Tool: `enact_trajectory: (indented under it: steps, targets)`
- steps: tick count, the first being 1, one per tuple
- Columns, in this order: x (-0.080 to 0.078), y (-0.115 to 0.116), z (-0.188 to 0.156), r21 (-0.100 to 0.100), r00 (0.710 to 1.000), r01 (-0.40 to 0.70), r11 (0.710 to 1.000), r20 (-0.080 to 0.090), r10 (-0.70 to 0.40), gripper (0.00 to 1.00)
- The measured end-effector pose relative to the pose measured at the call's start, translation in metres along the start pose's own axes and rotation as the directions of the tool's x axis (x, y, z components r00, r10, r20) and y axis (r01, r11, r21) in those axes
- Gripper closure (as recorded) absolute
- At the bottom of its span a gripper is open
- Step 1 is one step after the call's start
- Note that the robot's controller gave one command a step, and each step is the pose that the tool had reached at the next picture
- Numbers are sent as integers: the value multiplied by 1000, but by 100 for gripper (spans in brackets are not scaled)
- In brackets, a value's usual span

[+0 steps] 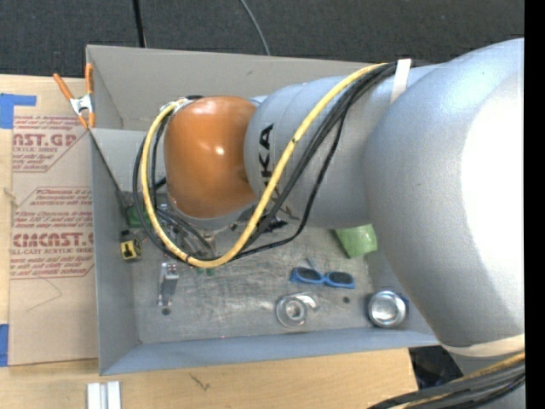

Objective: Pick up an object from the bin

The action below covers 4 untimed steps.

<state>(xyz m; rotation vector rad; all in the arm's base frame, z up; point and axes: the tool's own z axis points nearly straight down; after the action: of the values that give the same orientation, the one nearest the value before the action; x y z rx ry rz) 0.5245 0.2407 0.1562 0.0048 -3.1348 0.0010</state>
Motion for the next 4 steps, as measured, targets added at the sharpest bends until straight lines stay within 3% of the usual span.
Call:
enact_trajectory:
  steps: [1,2,3,4]
  targets:
    - [28,-21,6,1,997,82,997,5,-82,0]
    - [17,-86,81,0,997,78,997,8,-78,0]
    - [7,-163,6,4,976,219,976,13,-219,0]
    - [-4,-225,40,3,941,339,941,5,-339,0]
